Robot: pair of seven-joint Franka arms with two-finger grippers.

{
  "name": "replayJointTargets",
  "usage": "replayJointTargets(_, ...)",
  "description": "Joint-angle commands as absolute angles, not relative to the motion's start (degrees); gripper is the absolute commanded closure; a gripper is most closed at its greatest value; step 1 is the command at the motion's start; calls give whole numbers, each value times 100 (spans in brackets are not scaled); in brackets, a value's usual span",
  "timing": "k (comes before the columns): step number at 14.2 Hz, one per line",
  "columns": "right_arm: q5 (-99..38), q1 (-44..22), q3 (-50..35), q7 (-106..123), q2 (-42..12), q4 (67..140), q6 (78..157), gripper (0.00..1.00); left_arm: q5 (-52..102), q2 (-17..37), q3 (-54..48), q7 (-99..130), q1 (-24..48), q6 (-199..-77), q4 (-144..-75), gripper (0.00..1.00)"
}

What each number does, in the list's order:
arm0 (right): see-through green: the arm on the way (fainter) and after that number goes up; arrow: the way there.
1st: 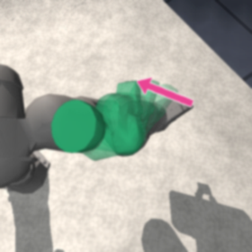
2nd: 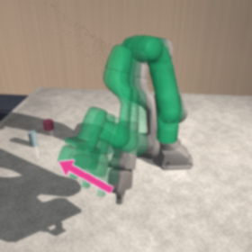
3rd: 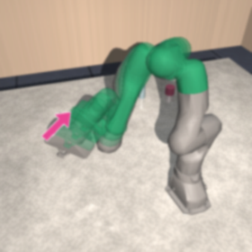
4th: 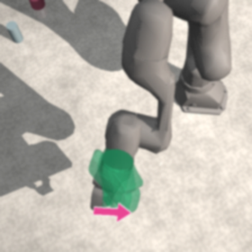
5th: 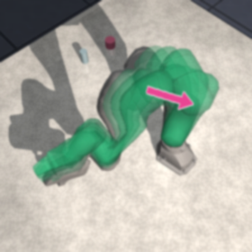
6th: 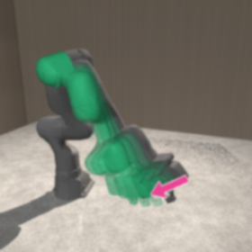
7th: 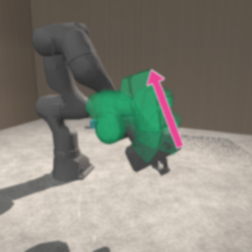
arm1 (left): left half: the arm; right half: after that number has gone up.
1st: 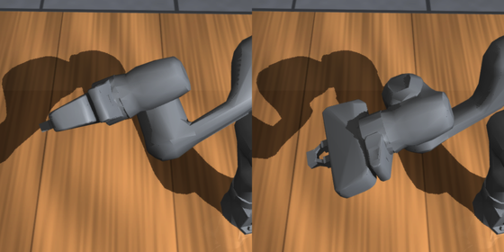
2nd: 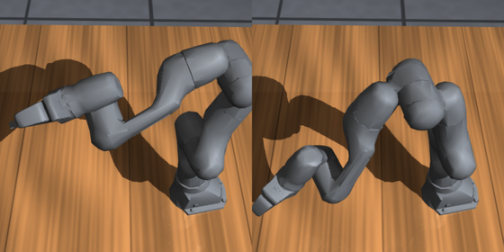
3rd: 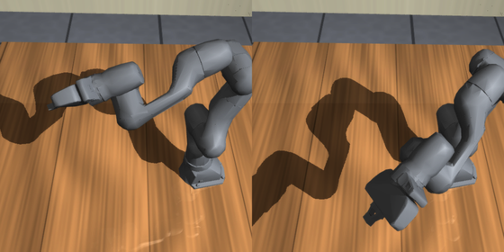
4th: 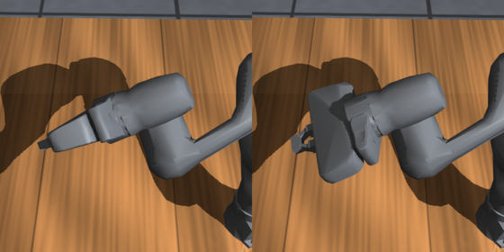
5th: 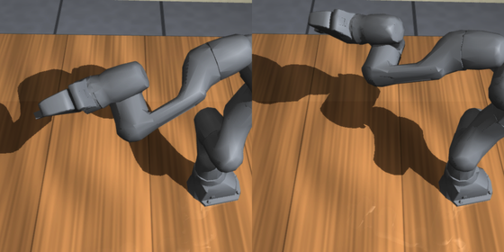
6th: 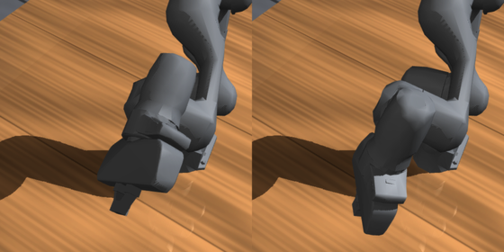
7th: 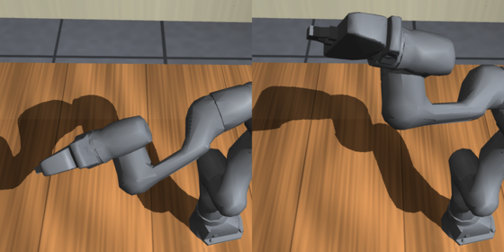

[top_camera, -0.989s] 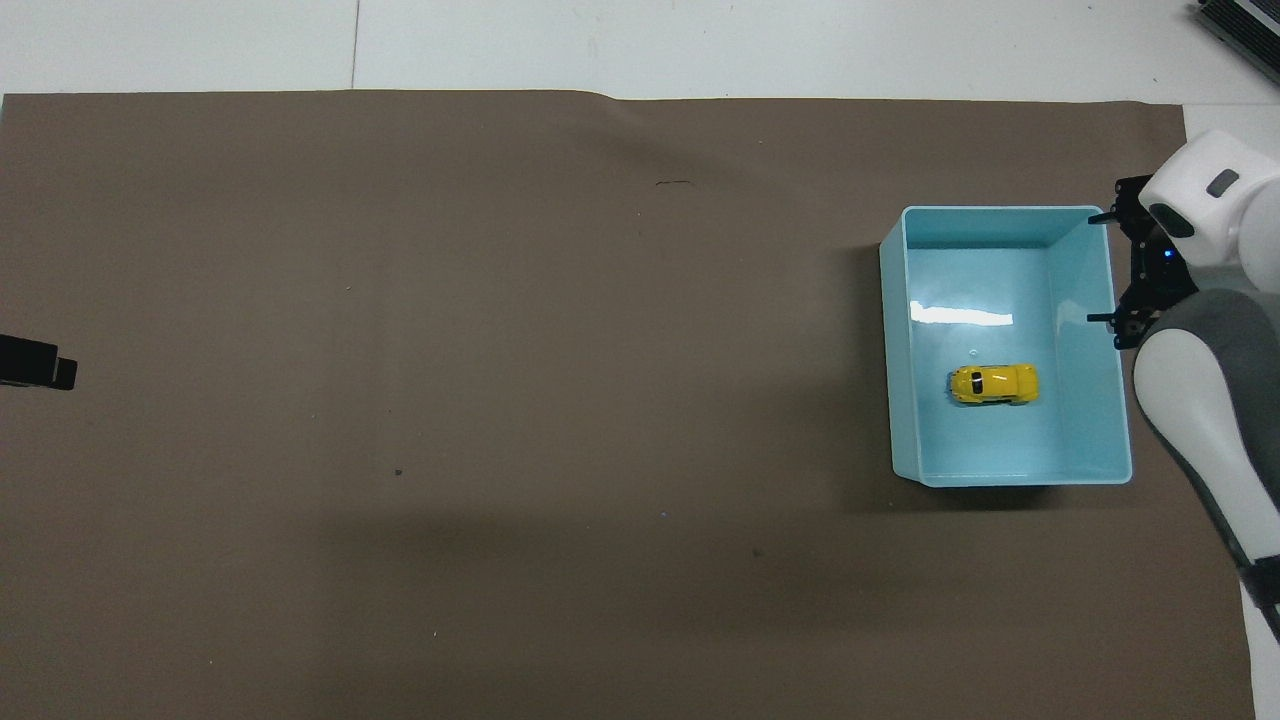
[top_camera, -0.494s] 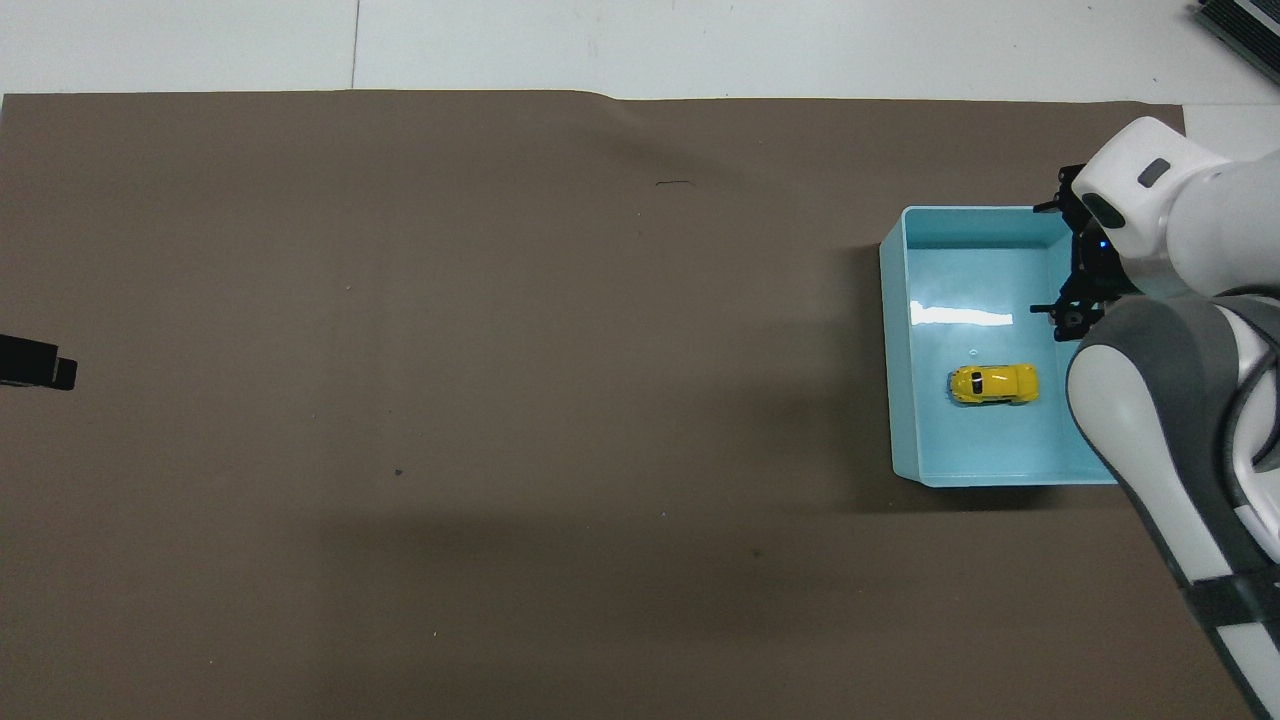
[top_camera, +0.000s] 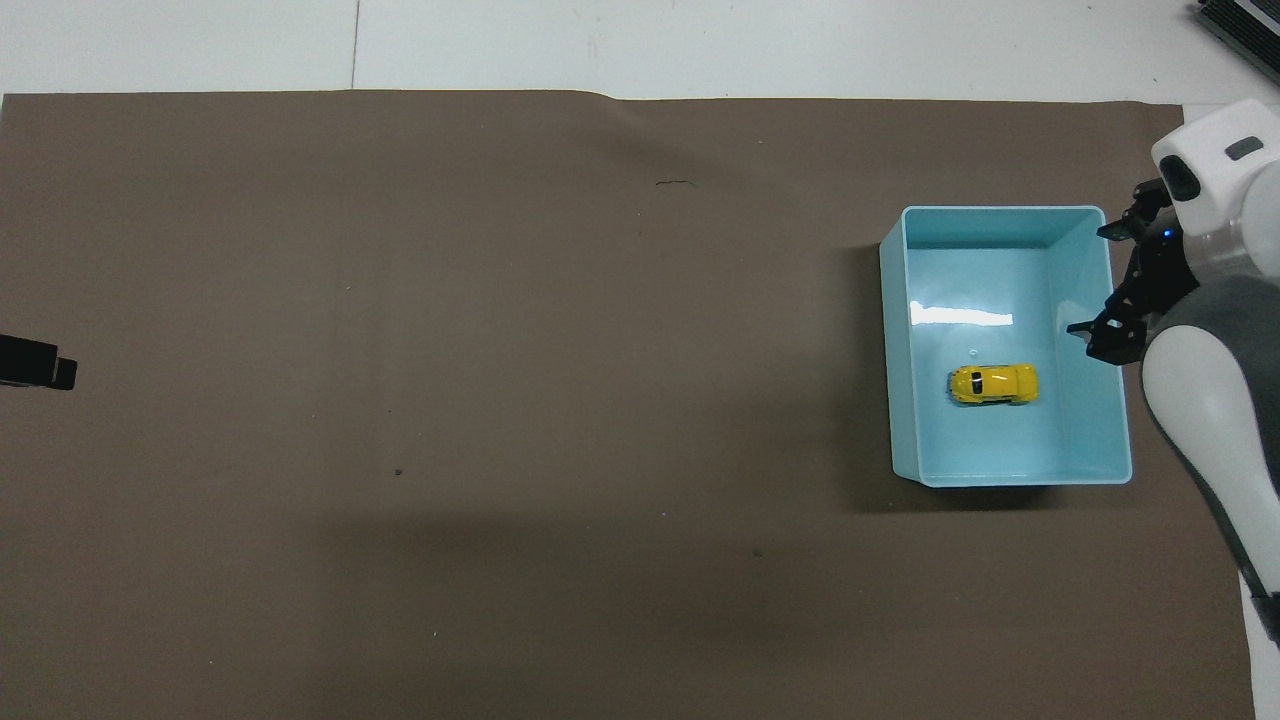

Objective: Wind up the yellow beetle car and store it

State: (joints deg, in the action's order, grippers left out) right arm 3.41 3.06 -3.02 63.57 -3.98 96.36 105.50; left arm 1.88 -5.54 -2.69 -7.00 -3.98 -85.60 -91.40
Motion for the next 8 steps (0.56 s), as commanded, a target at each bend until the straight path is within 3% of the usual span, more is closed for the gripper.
replayJointTargets(1, 290, 237, -299, 5042, -299, 9344, 10109, 0, 105, -650, -255, -738, -387, -8525, -9211, 0)
replayJointTargets(8, 281, 70, -132, 2368, 17, 9290, 9976, 0, 105, -650, -255, -738, -387, -8534, -9211, 0)
